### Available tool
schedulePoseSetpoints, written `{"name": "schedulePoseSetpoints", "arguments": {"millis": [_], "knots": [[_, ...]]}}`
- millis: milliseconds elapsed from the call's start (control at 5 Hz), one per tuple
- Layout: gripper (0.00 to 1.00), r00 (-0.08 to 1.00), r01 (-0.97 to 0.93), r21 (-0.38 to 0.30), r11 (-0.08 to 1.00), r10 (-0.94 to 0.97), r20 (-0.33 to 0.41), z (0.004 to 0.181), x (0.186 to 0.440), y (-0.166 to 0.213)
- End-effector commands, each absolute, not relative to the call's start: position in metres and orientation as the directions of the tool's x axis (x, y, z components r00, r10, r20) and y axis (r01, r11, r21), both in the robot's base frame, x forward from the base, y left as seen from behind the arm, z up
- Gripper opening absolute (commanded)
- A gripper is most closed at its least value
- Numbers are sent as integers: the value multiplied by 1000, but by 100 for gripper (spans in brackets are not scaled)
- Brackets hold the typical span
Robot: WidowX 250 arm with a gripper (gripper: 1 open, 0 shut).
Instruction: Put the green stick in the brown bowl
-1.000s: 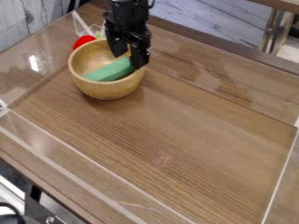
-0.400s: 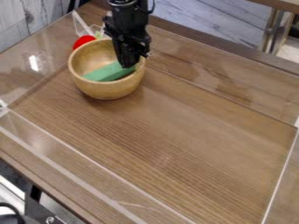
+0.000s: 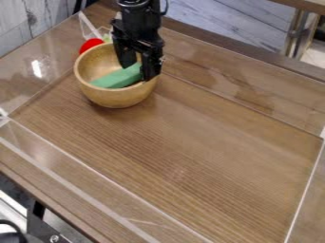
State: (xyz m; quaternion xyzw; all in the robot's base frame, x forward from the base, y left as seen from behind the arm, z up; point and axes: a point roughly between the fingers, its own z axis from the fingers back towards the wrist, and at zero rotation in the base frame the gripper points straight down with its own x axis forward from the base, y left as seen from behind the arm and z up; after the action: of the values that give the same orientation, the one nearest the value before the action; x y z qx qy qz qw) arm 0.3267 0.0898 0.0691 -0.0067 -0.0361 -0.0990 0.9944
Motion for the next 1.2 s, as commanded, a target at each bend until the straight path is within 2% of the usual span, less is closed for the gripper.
{"name": "schedulePoseSetpoints", "arguments": {"millis": [0, 200, 600, 1000], "knots": [[0, 970, 201, 30, 979, -203, 134, 89, 337, 90], [100, 971, 194, 30, 981, -196, 133, 91, 337, 90], [100, 975, 169, 25, 985, -171, 140, 101, 331, 77], [100, 974, 157, 15, 987, -158, 164, 114, 318, 29]]}}
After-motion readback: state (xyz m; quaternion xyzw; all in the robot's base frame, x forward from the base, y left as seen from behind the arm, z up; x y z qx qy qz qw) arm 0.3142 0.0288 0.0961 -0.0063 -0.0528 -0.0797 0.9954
